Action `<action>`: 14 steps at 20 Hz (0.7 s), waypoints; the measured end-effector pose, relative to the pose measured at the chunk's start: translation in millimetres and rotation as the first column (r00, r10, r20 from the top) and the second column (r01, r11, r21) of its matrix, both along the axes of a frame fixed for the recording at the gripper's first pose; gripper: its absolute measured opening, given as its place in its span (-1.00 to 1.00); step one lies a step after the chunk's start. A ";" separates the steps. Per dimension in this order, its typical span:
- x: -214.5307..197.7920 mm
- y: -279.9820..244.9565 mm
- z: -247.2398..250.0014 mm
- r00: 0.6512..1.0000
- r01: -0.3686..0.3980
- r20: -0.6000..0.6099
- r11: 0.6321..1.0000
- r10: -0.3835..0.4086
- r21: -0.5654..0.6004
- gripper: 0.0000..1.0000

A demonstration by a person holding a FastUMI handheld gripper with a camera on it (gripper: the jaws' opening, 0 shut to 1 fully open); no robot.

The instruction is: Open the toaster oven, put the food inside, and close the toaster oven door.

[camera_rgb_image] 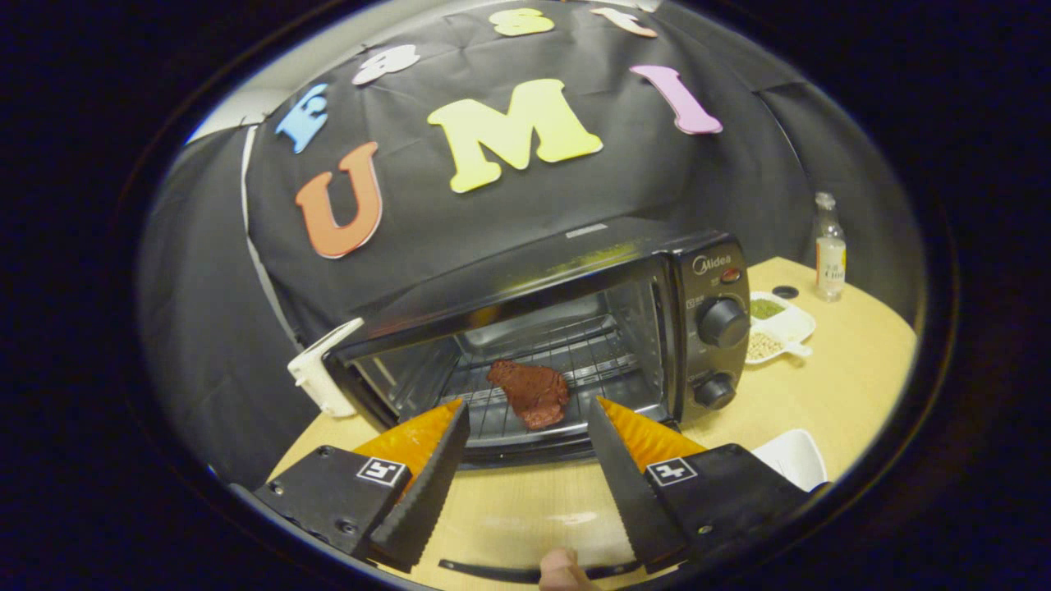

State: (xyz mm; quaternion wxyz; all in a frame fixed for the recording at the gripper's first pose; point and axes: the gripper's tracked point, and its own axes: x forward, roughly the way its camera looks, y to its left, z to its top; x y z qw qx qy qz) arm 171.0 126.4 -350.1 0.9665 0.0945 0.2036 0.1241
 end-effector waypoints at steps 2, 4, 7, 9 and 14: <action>-23.7 -7.6 0.7 1.000 0.000 0.022 0.998 0.001 -0.067 0.93; -49.5 -10.6 4.7 0.999 -0.010 0.042 0.992 0.015 -0.128 0.94; -79.0 -27.0 4.1 0.998 0.022 0.070 0.979 -0.008 -0.201 0.95; -97.7 -29.5 -7.3 0.999 0.017 0.045 0.975 -0.007 -0.219 0.95; -125.3 -26.7 -48.4 0.999 -0.033 -0.026 0.969 0.027 -0.244 0.95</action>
